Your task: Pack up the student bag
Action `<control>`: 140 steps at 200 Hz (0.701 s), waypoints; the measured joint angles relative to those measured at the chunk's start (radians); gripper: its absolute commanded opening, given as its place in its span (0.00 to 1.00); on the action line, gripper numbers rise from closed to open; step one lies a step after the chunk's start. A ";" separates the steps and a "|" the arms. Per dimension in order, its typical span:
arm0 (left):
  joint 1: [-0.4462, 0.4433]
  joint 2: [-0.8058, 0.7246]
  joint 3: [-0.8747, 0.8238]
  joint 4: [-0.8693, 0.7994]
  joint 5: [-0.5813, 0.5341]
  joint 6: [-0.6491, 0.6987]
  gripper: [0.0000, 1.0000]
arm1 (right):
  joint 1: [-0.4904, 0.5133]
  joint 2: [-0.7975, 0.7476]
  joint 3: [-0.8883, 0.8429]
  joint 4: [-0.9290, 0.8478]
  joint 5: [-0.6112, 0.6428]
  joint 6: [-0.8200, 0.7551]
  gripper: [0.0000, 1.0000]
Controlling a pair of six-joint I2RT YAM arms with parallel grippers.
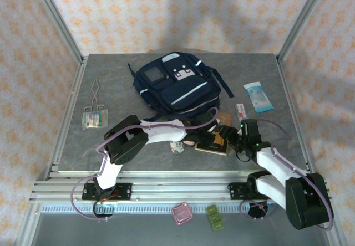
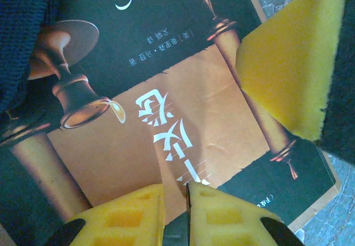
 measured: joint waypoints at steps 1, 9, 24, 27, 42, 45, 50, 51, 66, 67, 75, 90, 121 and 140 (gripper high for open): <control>0.000 0.000 -0.001 0.001 0.000 0.000 0.16 | 0.000 0.000 -0.001 0.000 0.000 0.001 0.57; 0.000 -0.002 -0.006 0.006 0.000 0.000 0.16 | -0.001 -0.004 -0.010 0.014 -0.005 0.002 0.56; 0.000 -0.005 -0.014 0.014 0.000 0.000 0.16 | -0.010 -0.016 -0.032 0.049 -0.025 0.005 0.55; 0.000 -0.005 -0.015 0.015 -0.001 0.000 0.16 | -0.011 -0.018 -0.037 0.057 -0.031 0.006 0.55; 0.000 -0.007 -0.019 0.021 -0.001 0.000 0.15 | -0.022 -0.039 -0.063 0.095 -0.054 0.015 0.54; 0.000 -0.007 -0.019 0.023 -0.002 0.000 0.15 | -0.024 -0.045 -0.069 0.105 -0.060 0.018 0.54; 0.000 -0.007 -0.020 0.024 -0.006 0.000 0.15 | -0.027 -0.053 -0.081 0.123 -0.068 0.023 0.54; 0.000 -0.007 -0.020 0.024 -0.006 0.000 0.15 | -0.027 -0.055 -0.083 0.126 -0.069 0.024 0.54; 0.003 -0.012 -0.025 0.019 -0.018 0.000 0.15 | -0.027 -0.078 -0.111 0.175 -0.104 0.047 0.53; 0.003 -0.013 -0.026 0.019 -0.018 0.000 0.15 | -0.027 -0.080 -0.113 0.179 -0.107 0.049 0.53; 0.005 -0.018 -0.033 0.018 -0.021 0.000 0.15 | -0.027 -0.091 -0.119 0.198 -0.122 0.059 0.52; 0.009 -0.024 -0.040 0.015 -0.027 0.000 0.15 | -0.027 -0.102 -0.125 0.248 -0.154 0.078 0.50; 0.009 -0.033 -0.052 0.017 -0.040 -0.001 0.14 | -0.027 -0.105 -0.166 0.411 -0.217 0.134 0.49; 0.009 -0.034 -0.053 0.020 -0.041 -0.003 0.14 | -0.027 -0.088 -0.169 0.438 -0.227 0.137 0.50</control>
